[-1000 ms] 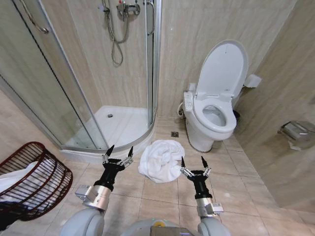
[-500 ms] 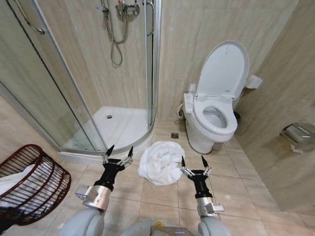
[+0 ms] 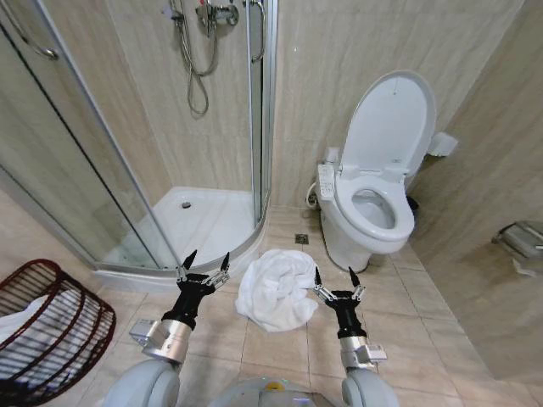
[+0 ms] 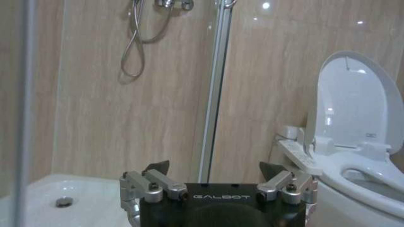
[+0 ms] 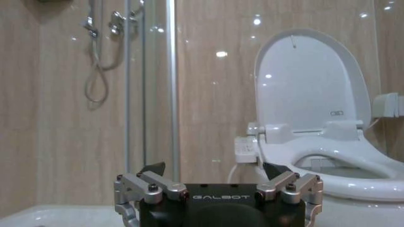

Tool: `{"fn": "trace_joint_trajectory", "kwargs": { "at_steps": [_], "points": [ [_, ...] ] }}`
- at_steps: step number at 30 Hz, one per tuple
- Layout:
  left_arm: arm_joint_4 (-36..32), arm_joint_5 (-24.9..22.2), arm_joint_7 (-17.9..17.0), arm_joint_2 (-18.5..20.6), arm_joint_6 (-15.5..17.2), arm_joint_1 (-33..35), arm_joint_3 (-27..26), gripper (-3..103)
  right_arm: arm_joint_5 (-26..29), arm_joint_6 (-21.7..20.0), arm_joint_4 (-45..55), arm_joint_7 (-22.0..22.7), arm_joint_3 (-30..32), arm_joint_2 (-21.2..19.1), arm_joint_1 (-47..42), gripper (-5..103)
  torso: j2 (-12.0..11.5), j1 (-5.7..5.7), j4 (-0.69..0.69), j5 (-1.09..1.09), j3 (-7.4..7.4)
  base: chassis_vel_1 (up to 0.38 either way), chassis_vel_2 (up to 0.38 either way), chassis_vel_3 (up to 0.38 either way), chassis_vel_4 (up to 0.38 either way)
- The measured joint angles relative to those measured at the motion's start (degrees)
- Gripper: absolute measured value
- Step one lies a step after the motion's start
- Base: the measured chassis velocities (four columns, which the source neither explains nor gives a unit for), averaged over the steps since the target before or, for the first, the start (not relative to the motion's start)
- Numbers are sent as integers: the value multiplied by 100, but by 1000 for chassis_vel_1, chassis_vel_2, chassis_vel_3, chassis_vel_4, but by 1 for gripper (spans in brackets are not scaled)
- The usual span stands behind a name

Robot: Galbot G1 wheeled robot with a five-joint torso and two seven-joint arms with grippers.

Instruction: Discard the used towel into the hamper.

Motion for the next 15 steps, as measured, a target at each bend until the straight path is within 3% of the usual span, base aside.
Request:
{"fn": "trace_joint_trajectory", "kwargs": {
  "at_steps": [6, 9, 10, 13, 15],
  "points": [
    [0, 0, 0, 0, 0, -1, 0, 97, 480, -371, -33, 137, -10, 0, 100, 100, 0, 6, 2, 1, 6, -219, 206, 212, -203],
    [0, 0, 0, -1, 0, -1, 1, 97, 1157, -1088, 73, 45, -92, -1, 98, 100, 2, 6, 0, 1, 6, -135, 113, 85, -11],
    [0, 0, 0, -1, 0, -1, 1, 97, 1157, -1088, 73, 45, -92, -1, 98, 100, 2, 6, 0, 1, 6, -97, 85, -16, 10],
    [0, 0, 0, 1, 0, -1, 1, 97, 1827, -1979, 66, -11, -177, -5, 250, 100, 5, 3, -3, 0, 5, -6, -5, -57, -9],
    [0, 0, 0, 1, 0, -1, 1, 97, 1980, -2213, -2, -9, -185, -27, 372, 100, 6, 2, -2, -1, 4, 16, -29, -88, -24]
  ]
}}
